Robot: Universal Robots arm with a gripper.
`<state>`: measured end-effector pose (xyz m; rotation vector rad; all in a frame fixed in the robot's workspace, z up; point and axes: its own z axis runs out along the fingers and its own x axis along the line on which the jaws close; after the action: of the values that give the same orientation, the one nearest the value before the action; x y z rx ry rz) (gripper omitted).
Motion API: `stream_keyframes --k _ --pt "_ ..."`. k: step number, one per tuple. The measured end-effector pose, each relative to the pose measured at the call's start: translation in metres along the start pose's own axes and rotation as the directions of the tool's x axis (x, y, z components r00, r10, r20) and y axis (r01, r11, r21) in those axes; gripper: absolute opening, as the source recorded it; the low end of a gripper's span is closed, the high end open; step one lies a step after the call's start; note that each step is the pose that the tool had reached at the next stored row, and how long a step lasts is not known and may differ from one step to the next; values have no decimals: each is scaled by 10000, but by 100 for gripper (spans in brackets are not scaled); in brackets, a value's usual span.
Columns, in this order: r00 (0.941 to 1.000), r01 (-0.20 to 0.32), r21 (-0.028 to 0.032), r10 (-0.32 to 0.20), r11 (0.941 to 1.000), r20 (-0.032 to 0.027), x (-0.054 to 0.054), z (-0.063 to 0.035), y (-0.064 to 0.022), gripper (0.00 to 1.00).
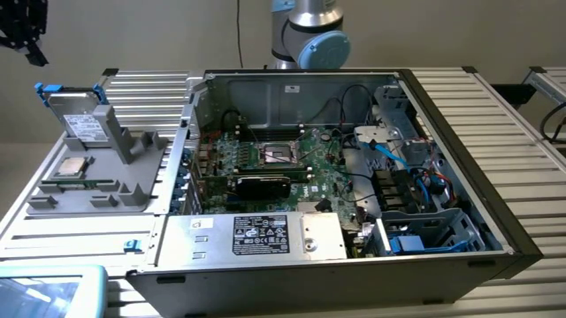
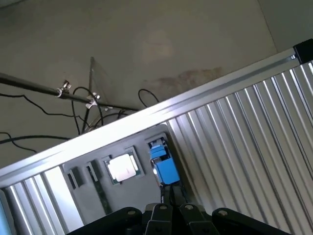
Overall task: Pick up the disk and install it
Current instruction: 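Pick up the disk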
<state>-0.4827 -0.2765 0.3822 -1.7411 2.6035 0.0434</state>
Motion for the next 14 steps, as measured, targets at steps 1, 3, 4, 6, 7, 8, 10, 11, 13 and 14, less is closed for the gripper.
stream_keyframes --k 1,3,4,6,7,8,10,11,13,14 --pt "9998 191 -5 -191 9998 -3 0 0 0 11" --pt "9985 555 -13 -555 9985 -9 0 0 0 11" --pt "9973 736 -18 -736 9973 -12 0 0 0 11" --pt "9939 1098 -25 -1098 9939 -18 0 1 0 11" --pt "9918 1277 -29 -1277 9918 -23 0 0 0 11" --pt "9893 1456 -32 -1456 9893 -26 0 1 -1 11" --pt "9835 1811 -41 -1811 9835 -34 0 1 -1 11" --pt "9799 1993 -45 -1993 9799 -37 0 1 0 11" --pt "9722 2342 -53 -2342 9722 -43 0 1 0 11" --pt "9674 2533 -57 -2534 9674 -45 0 1 0 11"
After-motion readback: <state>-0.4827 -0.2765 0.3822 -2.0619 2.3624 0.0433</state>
